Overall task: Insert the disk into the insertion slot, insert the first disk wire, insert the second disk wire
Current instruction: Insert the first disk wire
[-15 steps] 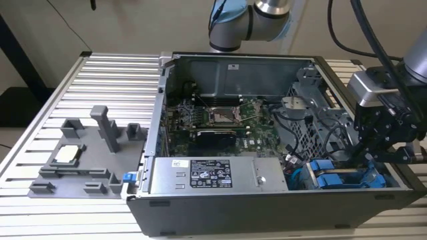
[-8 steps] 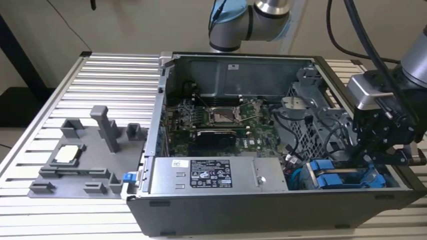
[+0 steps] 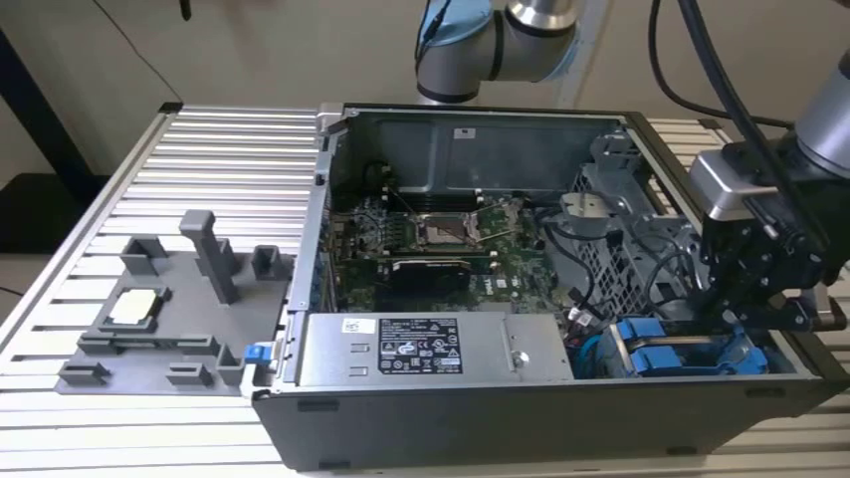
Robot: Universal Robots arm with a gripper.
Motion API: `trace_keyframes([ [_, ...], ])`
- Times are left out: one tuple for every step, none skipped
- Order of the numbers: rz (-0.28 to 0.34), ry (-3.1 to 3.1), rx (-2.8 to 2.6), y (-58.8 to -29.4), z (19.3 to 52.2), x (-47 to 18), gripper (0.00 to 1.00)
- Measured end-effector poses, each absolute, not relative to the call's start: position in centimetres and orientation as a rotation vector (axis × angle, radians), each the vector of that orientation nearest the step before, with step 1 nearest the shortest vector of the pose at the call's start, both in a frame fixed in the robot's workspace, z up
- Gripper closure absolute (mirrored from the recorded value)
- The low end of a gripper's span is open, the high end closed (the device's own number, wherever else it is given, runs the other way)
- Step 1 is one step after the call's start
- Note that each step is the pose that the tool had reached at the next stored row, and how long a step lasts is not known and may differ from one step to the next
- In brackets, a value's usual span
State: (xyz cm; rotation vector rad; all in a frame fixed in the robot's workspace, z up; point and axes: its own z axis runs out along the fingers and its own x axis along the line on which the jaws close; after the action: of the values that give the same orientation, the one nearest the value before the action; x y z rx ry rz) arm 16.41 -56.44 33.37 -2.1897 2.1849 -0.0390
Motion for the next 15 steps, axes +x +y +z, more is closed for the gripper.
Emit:
trace_keyframes([
  [-0.04,2.185,-2.19,-56.4,33.4,16.4,0.8],
  [-0.04,2.185,-2.19,-56.4,33.4,16.4,0.73],
  [-0.041,2.185,-2.191,-56.4,33.6,16.4,0.73],
  [-0.04,2.185,-2.19,-56.4,33.8,16.4,0.73],
  [-0.041,2.185,-2.191,-56.4,34.3,16.4,0.73],
  [-0.041,2.185,-2.19,-56.4,34.7,16.4,0.73],
  [-0.041,2.185,-2.191,-56.4,35.2,16.4,0.73],
  [-0.041,2.185,-2.191,-56.4,35.6,16.4,0.73],
  [-0.041,2.185,-2.191,-56.4,36.1,16.4,0.73],
  [-0.041,2.185,-2.191,-56.4,36.5,16.4,0.73],
  [-0.041,2.185,-2.191,-56.4,37.0,16.4,0.73],
  [-0.041,2.185,-2.191,-56.4,37.5,16.4,0.73],
  [-0.041,2.185,-2.191,-56.4,37.9,16.4,0.73],
  [-0.041,2.185,-2.191,-56.4,38.4,16.4,0.73],
  [-0.041,2.185,-2.191,-56.4,38.6,16.4,0.73],
])
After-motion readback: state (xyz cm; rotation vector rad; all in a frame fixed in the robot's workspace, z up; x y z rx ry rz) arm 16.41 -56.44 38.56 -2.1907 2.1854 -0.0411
